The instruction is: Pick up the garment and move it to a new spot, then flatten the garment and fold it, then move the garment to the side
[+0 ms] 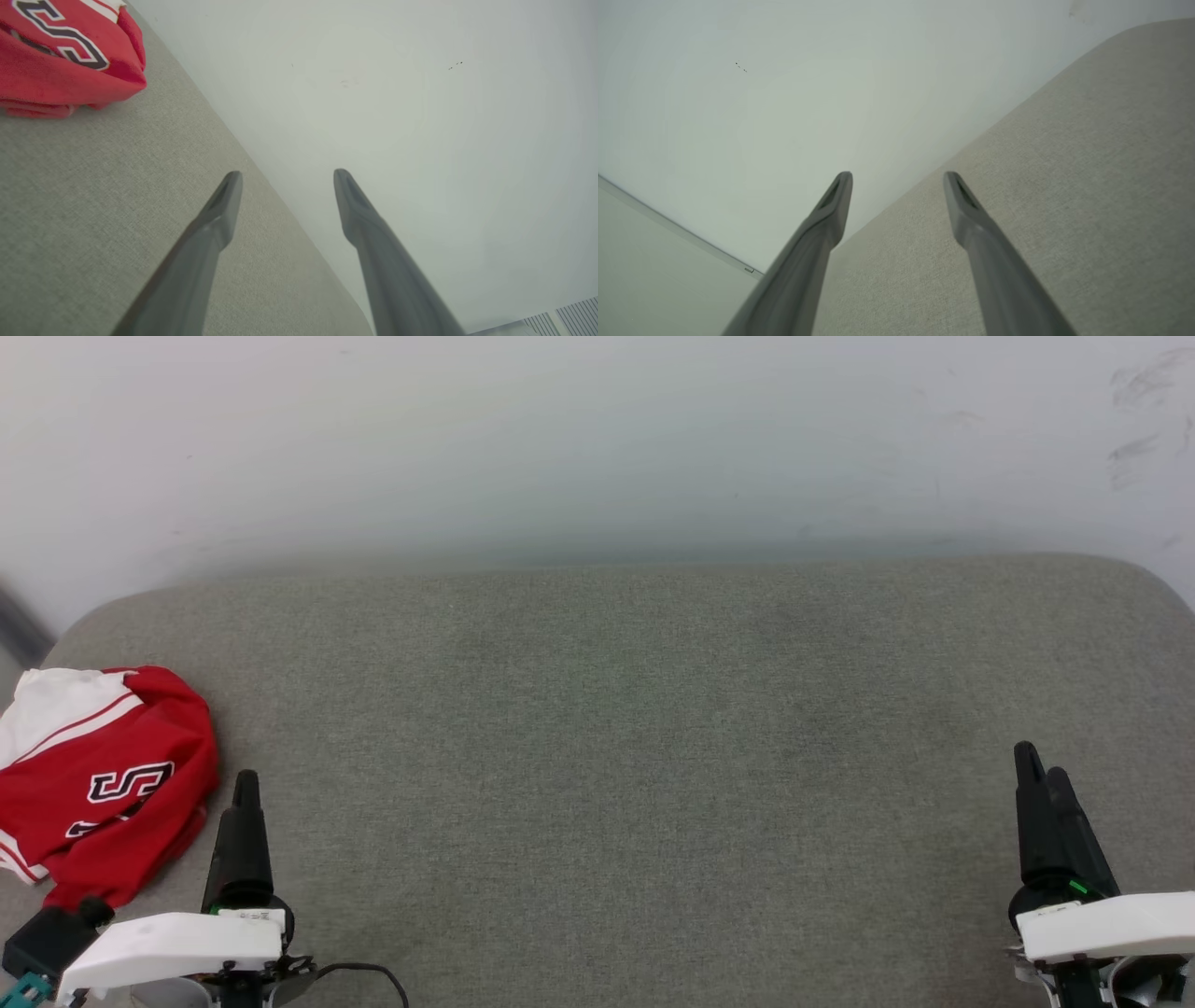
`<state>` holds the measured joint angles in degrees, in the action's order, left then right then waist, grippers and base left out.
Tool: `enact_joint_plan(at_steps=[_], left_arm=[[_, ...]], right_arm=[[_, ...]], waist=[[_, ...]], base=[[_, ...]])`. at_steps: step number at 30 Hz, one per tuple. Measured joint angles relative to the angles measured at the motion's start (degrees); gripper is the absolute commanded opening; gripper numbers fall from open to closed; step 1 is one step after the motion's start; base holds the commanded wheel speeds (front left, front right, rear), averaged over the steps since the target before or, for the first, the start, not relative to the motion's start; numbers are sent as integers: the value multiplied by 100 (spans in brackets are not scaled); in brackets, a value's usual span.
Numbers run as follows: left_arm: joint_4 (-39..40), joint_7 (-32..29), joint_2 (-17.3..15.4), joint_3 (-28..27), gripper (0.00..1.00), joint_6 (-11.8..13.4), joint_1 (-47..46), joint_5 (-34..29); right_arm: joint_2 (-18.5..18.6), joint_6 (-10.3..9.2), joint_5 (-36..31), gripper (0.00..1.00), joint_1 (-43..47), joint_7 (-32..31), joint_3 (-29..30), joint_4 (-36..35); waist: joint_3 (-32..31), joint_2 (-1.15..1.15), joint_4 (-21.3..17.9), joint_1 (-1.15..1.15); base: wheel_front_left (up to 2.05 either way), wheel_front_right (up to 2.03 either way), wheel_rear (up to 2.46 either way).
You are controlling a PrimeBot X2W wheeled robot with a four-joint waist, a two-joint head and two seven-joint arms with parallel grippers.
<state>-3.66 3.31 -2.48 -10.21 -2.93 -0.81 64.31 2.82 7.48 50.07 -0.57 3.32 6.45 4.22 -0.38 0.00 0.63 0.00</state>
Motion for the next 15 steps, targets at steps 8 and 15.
enact_joint_plan(at_steps=[8, 15], left_arm=[[653, 151, -2, 609, 100, 630, 103, -1639], [940, 270, -56, 1303, 100, 1087, 133, -2793]], right_arm=[[-1, 0, -1143, 100, 17, 148, -112, -296], [-1, 0, -1927, 100, 80, 275, -198, -442]], waist=[[6, 0, 8, 0], [1, 0, 17, 0]], base=[[0, 0, 0], [0, 0, 0]])
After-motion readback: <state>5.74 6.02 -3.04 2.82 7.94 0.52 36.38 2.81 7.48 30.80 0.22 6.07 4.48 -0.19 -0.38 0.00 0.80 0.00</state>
